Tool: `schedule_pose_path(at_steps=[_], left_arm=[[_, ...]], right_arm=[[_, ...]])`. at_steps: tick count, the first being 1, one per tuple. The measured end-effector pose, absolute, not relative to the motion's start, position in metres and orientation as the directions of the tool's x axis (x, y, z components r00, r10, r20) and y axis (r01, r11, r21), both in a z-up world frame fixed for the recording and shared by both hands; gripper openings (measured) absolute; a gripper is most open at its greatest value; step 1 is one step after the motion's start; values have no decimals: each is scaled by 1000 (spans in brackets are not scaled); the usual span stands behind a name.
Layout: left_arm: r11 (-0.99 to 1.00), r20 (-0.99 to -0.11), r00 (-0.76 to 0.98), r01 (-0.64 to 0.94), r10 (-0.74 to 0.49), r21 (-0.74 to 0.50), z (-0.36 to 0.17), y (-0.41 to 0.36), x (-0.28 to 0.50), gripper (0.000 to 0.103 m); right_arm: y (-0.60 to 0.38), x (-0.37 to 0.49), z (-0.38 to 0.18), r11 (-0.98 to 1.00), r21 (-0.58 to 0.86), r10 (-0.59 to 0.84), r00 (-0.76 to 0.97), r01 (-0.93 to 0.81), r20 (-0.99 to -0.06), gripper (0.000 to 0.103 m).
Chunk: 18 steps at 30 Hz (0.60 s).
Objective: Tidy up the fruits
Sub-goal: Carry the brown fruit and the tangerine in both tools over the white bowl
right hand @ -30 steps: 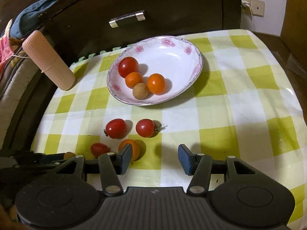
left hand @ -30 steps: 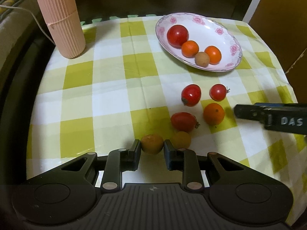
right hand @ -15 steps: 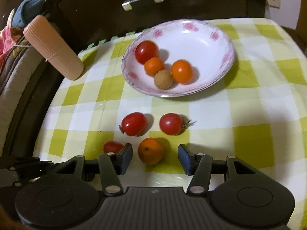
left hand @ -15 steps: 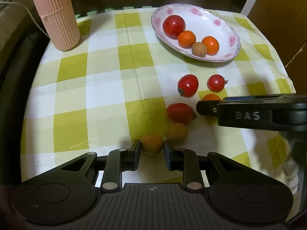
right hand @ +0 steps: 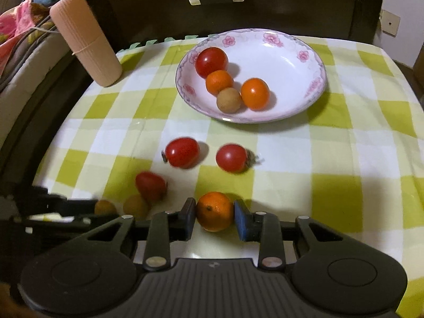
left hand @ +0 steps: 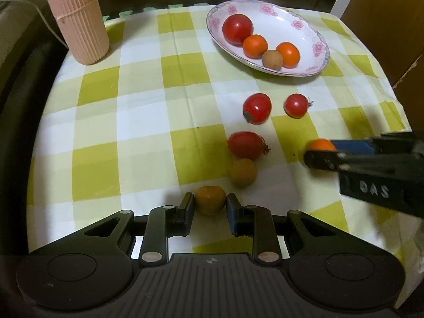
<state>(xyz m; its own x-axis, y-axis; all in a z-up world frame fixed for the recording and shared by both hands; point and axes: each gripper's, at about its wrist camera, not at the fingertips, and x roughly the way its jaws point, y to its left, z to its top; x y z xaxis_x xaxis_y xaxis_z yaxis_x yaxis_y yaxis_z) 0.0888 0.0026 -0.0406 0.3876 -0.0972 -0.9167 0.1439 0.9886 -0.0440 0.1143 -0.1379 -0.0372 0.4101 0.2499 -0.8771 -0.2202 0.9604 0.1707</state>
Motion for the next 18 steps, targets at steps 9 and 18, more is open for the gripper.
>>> schedule_pose_path(at_steps=[9,18], left_arm=[[980,-922,364,189,-132,-66,-47,-10,63,34],[982,-918,373,177,-135,-72,-48,-10,64,49]], right_arm=[[-143,65,-27,946,136,243,366,-294,-898,30],[-143,52,-42,944,125,230,336,-307,-913,31]])
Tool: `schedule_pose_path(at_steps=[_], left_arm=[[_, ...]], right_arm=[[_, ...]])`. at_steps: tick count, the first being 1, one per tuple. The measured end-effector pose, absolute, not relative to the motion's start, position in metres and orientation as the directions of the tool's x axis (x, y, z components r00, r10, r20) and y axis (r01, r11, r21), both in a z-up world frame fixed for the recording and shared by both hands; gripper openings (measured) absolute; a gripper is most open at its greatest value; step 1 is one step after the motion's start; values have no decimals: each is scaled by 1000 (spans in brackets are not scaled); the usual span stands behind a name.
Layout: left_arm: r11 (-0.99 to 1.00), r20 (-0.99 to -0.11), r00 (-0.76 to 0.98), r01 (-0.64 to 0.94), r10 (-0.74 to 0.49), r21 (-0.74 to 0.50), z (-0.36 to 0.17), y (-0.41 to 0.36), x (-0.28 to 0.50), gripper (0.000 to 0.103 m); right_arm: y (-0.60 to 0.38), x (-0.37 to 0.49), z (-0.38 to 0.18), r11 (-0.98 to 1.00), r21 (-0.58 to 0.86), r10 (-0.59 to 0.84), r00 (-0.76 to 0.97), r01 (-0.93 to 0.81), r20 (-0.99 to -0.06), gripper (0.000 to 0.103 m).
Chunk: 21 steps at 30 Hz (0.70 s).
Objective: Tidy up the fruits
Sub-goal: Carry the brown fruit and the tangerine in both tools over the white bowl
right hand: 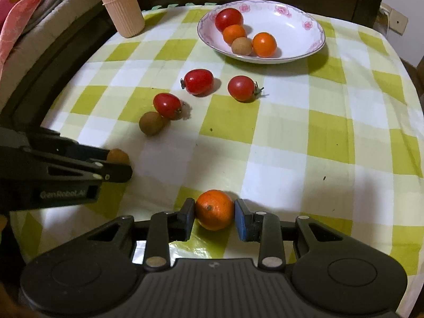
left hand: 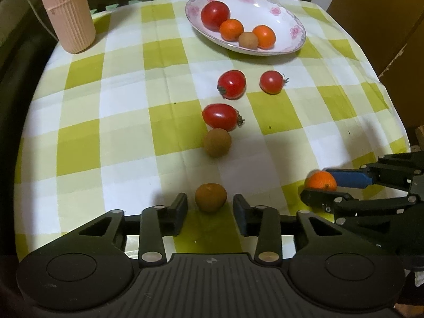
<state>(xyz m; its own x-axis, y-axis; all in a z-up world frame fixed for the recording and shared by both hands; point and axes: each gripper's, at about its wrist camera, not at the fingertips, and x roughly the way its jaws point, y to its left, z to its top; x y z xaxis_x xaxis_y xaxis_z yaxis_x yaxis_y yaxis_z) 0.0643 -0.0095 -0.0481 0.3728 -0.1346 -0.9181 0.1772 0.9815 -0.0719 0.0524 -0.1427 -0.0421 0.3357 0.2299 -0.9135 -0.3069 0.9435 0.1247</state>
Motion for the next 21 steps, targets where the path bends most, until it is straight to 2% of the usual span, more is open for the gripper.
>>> schedule_pose_path(at_steps=[4,9,12,13,16,19,21], left_arm=[[983,-914,379,161,-144,-87,-46,-8,67,56],[982,-916,373,168,-149,-91,-48,-11,70,56],[983,-917,373,166,-141,-83,-48,-10,70,51],[983,-918,372,162,-138,-82,-48,-10,70,45],[983,-920,371,170,-126,-66,-48,-11,69,37],[981,-920,371,183,-124,-58,-48,-14,68,34],[980,-919,374,190,-126,-57,-47,-14,67,34]], right_arm=[[-146,54,-42,942,149,250,332,-299,-909,37],[-144,55,-41,942,150,251,333,-301,-909,39],[-144,55,-41,942,149,251,334,-301,-909,39],[-145,56,-41,942,149,251,334,-301,-908,39],[-144,55,-40,945,130,237,354,-300,-905,39],[-145,56,-38,945,129,236,353,-301,-905,31],[-145,56,-37,946,122,231,359,-300,-904,31]])
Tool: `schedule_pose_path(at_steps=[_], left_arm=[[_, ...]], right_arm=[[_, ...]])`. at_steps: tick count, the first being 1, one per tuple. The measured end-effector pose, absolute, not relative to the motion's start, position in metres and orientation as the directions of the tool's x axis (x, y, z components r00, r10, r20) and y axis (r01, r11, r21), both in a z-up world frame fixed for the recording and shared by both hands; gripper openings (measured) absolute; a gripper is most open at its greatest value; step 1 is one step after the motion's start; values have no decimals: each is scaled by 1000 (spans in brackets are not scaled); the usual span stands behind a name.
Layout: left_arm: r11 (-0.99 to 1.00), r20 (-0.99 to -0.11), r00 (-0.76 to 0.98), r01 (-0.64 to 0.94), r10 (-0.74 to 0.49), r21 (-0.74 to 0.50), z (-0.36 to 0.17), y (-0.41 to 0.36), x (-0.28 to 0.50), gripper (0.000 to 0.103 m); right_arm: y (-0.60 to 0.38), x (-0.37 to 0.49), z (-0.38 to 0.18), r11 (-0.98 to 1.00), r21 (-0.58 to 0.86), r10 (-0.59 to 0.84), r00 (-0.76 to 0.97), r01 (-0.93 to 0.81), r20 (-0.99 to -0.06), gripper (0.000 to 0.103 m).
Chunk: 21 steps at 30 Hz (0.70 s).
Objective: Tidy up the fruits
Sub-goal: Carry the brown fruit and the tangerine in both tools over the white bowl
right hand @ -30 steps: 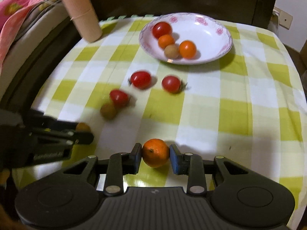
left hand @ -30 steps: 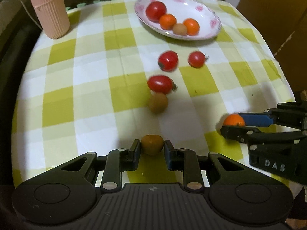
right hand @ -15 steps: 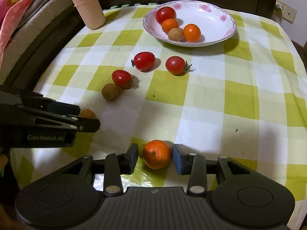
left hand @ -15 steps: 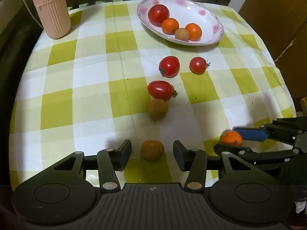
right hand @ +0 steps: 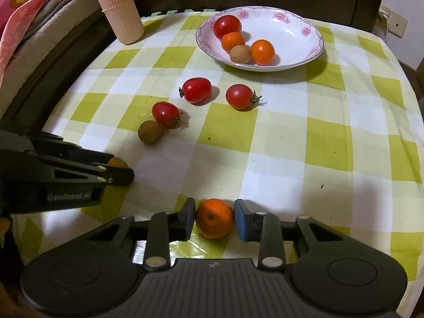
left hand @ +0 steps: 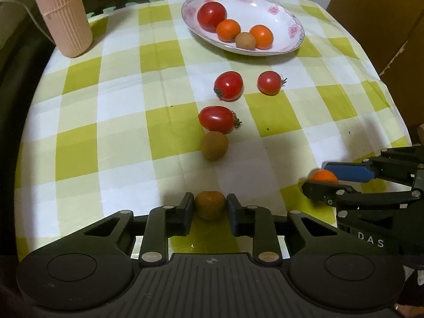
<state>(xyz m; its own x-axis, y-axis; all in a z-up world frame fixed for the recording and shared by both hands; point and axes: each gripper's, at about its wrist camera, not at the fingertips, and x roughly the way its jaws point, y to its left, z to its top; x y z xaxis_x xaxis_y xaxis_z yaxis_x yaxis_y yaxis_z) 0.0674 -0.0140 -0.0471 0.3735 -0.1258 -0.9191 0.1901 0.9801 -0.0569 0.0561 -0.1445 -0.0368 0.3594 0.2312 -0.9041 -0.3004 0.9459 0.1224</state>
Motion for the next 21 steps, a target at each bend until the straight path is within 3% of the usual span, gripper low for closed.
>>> schedule_pose_path(at_steps=[21], left_arm=[[974,-882,431,192,-192,-118,-21,-21,87,34]], right_arm=[[-155,71,-11,950,175,274,425,-258,-863,30]])
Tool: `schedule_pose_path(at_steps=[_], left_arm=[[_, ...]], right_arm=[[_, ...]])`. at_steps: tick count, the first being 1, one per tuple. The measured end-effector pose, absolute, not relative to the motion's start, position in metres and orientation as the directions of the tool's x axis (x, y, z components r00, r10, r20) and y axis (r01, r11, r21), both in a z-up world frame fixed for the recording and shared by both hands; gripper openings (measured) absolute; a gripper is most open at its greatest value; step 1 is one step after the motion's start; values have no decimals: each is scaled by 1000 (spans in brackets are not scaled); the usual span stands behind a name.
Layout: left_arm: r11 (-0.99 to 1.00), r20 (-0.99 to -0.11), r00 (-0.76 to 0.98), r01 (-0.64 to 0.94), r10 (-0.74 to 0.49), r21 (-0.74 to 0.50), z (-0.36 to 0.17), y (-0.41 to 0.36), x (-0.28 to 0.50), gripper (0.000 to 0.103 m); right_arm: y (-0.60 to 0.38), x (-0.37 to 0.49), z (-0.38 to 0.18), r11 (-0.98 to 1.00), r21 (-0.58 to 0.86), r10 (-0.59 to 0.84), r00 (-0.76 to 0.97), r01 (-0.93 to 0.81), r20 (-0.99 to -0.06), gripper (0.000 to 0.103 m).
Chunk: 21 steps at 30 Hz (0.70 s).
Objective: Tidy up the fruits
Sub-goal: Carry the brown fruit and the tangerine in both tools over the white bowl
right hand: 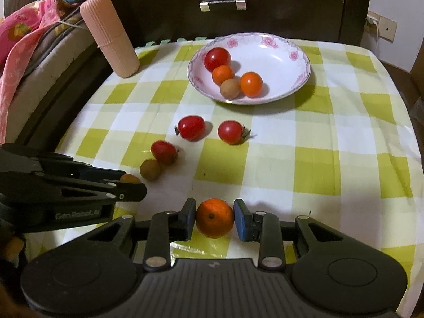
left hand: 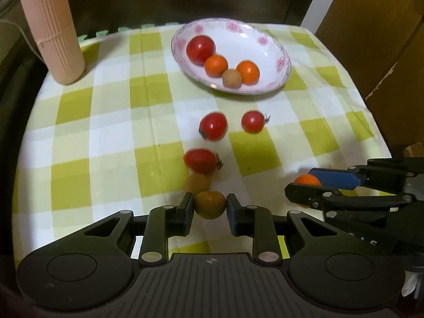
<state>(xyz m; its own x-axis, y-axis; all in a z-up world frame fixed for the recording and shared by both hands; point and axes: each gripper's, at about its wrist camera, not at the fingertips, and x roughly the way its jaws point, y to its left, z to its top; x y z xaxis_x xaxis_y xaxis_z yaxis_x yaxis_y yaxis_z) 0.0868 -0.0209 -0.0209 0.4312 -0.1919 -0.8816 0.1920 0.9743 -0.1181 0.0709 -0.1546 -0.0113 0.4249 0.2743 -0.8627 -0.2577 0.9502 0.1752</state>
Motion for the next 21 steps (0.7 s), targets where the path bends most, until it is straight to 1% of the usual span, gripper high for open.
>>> schedule_pose_path(at_steps=[14,21], left_arm=[[972,-851,477,186,-218,-145,-4,-34,130,34],[972,-842,494,188,-216,-138,2,-40,154,34]], right_arm=[[-161,109,8,955,204,285,486,-214,-826,30],[-167,131,11,957,217,286,507,-190,-813,30]])
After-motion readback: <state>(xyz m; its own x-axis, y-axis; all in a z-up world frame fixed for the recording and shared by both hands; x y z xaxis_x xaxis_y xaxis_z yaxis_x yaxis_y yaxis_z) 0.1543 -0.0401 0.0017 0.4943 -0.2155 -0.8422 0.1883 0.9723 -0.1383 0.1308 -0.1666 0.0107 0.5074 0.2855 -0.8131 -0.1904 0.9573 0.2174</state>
